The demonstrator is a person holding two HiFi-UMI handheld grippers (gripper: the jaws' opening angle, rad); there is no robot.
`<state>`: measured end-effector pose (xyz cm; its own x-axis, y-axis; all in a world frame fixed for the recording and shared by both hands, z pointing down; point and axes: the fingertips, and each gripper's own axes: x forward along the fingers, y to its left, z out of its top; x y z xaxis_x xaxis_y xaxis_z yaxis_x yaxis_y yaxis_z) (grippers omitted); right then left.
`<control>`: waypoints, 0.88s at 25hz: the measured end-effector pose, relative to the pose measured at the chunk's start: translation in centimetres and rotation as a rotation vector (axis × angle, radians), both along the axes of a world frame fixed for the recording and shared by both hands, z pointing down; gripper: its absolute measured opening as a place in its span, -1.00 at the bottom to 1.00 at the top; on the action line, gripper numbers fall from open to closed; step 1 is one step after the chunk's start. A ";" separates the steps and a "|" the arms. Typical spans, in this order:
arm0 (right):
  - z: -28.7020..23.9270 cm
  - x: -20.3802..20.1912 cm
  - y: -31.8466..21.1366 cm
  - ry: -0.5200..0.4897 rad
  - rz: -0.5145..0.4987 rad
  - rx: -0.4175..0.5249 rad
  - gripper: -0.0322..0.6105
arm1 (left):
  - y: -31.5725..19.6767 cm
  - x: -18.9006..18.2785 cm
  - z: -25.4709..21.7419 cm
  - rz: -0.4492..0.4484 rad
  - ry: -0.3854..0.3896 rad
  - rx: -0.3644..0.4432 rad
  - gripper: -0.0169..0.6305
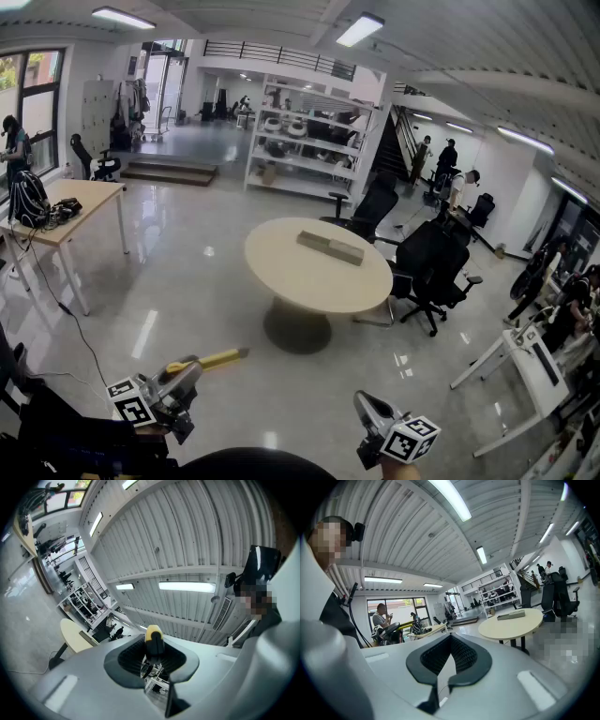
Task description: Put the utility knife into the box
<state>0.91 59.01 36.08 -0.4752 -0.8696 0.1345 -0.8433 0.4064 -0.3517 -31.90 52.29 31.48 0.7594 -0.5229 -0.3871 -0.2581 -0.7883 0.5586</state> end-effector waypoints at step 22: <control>-0.2 -0.7 -2.1 -0.021 -0.016 -0.025 -0.86 | -1.8 -1.1 1.0 -0.012 0.043 -0.016 -0.73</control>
<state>0.22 56.91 35.92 -0.4918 -0.8584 0.1460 -0.8292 0.4105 -0.3793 -33.02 50.44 32.52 0.7359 -0.5383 -0.4107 -0.2426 -0.7760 0.5822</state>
